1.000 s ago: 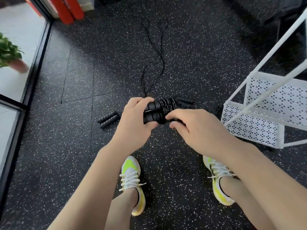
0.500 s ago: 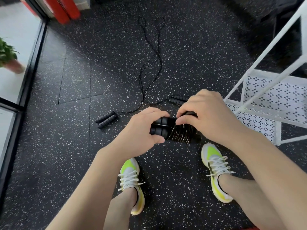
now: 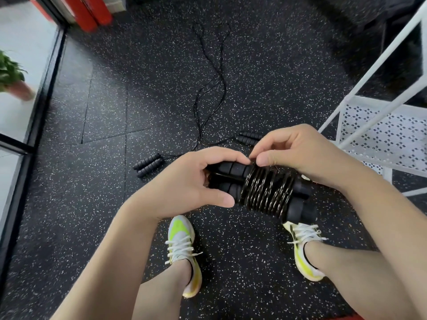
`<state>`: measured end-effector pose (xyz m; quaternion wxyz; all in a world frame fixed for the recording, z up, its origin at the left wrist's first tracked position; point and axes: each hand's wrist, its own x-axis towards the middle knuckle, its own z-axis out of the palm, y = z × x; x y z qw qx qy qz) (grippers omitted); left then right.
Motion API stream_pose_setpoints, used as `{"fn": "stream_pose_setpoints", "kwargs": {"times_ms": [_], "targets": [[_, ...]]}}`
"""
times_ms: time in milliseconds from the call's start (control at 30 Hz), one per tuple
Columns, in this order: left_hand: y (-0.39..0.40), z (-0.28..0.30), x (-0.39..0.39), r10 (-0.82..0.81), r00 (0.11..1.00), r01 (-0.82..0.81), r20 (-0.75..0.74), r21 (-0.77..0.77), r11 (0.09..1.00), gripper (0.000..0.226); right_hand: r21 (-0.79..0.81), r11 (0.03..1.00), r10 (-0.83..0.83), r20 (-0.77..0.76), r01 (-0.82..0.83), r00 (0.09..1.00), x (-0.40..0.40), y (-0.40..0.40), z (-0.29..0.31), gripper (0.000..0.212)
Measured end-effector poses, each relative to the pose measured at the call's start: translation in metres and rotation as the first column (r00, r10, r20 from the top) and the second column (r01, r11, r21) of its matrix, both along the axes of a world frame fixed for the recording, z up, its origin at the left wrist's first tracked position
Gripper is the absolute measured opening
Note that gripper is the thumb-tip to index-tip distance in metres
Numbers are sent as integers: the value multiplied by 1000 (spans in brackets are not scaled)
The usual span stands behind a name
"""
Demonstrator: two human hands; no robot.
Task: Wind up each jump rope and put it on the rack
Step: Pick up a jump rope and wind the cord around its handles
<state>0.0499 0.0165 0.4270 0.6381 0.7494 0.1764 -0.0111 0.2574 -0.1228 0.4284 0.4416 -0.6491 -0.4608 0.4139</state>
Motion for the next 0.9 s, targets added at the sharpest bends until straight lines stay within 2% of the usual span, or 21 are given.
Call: {"fn": "stream_pose_setpoints", "kwargs": {"times_ms": [100,200,300,333,367,400,433,467,533,567,633,800,900], "targets": [[-1,-1,1,27,998,-19,54,-141,990,67,38,999,6,-177,1,984,3,-1,-3,9],[-3,-2,5,73,993,-53,91,-197,979,66,55,998,-8,-297,25,955,-2,6,-1,12],[-5,-2,9,132,983,-93,125,-277,956,66,-37,995,-96,-450,89,888,-8,7,-21,10],[-6,-2,10,166,977,-122,134,-289,949,65,-108,986,-162,-366,131,917,-8,5,-34,13],[-7,-2,12,207,968,-160,141,-290,944,65,-189,978,-141,-293,87,946,-8,-5,-46,33],[-7,-2,13,248,957,-199,148,-285,938,64,-283,952,-183,-224,116,957,-12,-3,-50,55],[-8,-1,15,291,944,-242,153,-276,930,63,-236,964,-177,-208,127,962,-19,-2,-51,47],[-9,-1,17,336,929,-289,156,-263,921,62,-199,963,-224,-202,185,953,-23,6,-49,21],[-10,-3,20,416,896,-377,154,-228,898,60,-135,960,-274,-267,245,924,-37,19,-37,29],[-11,-4,22,452,879,-417,153,-213,884,60,-133,954,-298,-344,268,890,-45,21,-32,29],[-12,-8,24,518,840,-488,159,-195,851,58,-138,951,-308,-376,276,874,-50,23,-31,23],[-14,-15,27,604,779,-604,164,-57,795,54,-233,952,-261,-278,199,924,-62,23,-24,24],[-13,-19,27,653,745,-664,135,54,746,57,-259,954,-233,-314,153,920,-64,22,-24,26]]}}
